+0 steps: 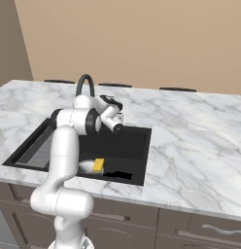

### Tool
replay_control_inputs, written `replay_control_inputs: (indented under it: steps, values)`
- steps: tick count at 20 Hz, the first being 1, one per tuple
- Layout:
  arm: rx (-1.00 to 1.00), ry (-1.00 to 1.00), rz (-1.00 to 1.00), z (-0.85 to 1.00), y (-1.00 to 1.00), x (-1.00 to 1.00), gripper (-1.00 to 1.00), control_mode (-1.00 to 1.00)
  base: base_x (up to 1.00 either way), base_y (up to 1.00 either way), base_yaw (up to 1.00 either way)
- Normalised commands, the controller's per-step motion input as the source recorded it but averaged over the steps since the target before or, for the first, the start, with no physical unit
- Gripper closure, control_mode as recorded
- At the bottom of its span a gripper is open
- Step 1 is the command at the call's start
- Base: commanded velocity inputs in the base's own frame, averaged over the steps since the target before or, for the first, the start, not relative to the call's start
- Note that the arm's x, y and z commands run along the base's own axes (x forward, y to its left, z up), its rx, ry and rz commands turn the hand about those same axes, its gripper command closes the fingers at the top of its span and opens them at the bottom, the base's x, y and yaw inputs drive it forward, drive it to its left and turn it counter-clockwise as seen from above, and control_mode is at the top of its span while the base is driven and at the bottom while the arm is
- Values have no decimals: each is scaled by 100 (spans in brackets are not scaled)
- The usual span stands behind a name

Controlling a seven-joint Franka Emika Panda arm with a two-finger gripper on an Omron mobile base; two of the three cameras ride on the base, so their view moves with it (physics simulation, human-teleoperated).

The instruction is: Pick the pan and sponge and place them into the sink. Then turn on the water.

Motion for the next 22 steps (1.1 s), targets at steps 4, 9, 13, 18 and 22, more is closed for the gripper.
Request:
replay_control_inputs:
  steps: [4,9,13,18,22]
  values:
    - [2,1,1,-1,1,0,100,-100,0,0,0]
    - [0,3,0,0,-1,-4,100,-100,0,0,0]
    - [3,5,0,0,-20,-10,100,-100,0,0,0]
    - [9,5,0,-2,-49,-20,100,-100,0,0,0]
    - [10,5,0,-3,-51,-19,100,-100,0,0,0]
